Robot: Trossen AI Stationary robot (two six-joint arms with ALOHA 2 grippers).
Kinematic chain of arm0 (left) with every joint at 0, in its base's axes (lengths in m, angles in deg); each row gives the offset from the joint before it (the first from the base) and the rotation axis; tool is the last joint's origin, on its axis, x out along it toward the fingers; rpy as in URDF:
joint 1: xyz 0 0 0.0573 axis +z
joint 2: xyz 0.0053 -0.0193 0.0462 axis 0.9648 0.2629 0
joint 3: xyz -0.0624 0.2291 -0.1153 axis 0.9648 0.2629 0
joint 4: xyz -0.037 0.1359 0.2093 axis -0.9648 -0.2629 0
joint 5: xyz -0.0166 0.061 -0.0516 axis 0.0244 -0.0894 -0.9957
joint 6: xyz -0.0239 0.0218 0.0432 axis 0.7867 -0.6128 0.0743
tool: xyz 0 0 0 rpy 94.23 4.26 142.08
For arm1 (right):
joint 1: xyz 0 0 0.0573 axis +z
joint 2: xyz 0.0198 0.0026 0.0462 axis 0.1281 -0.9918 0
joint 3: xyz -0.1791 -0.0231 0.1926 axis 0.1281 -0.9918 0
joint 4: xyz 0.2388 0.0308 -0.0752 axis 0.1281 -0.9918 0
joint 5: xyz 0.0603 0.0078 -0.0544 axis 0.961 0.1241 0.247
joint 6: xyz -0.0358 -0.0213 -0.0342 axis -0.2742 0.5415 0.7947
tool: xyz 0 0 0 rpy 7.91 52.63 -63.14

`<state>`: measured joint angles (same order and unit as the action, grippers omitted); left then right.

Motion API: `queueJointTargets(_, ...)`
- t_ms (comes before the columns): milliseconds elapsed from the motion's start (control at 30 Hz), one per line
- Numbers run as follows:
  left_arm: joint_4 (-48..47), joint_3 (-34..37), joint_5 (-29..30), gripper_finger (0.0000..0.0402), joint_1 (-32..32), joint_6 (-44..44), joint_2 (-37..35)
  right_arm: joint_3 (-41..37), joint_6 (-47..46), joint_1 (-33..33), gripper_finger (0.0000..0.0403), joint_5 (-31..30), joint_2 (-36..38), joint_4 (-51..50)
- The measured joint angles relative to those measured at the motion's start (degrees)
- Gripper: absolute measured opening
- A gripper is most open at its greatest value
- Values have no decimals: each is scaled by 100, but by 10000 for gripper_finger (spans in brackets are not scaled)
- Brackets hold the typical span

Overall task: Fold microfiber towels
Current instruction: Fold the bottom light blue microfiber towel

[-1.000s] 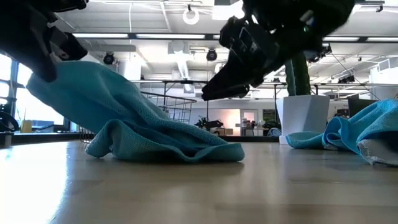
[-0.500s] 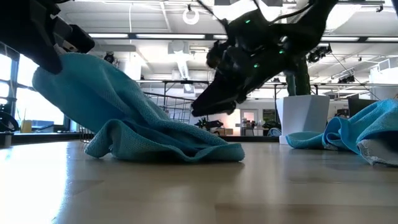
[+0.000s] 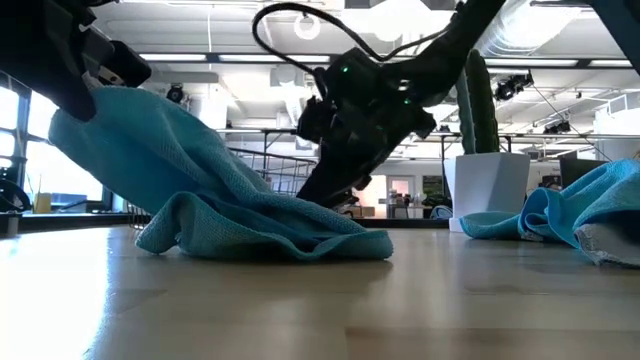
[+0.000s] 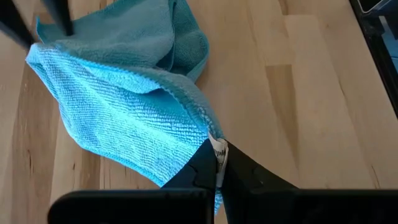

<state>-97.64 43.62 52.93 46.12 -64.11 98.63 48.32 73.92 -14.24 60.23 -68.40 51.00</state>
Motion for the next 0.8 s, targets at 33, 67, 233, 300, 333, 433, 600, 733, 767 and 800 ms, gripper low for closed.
queueJointTargets(33,6,0,-2,0,0,0,0,5,1,7,200,169,-15,-31)
queueJointTargets(67,0,0,-15,0,0,0,0,5,6,12,200,293,-32,-43)
queueJointTargets(233,1,0,-20,1,-1,0,0,-19,4,113,199,520,-40,-111)
queueJointTargets(300,0,0,-20,1,0,0,0,-19,4,173,199,535,-40,-105)
queueJointTargets(333,0,0,-20,1,-2,0,0,-19,9,204,199,534,-40,-111)
queueJointTargets(433,2,0,-20,1,-1,0,0,-21,43,284,199,424,-40,-97)
queueJointTargets(600,2,0,-20,1,-1,0,0,-21,48,360,199,-514,-40,110)
queueJointTargets(733,2,0,-20,1,-1,0,0,-23,47,396,191,-630,-40,206)
queueJointTargets(767,2,0,-20,1,-2,0,0,-23,39,400,183,-628,-40,198)
queueJointTargets(800,5,0,-20,1,-2,0,0,-23,23,402,174,-625,-40,187)
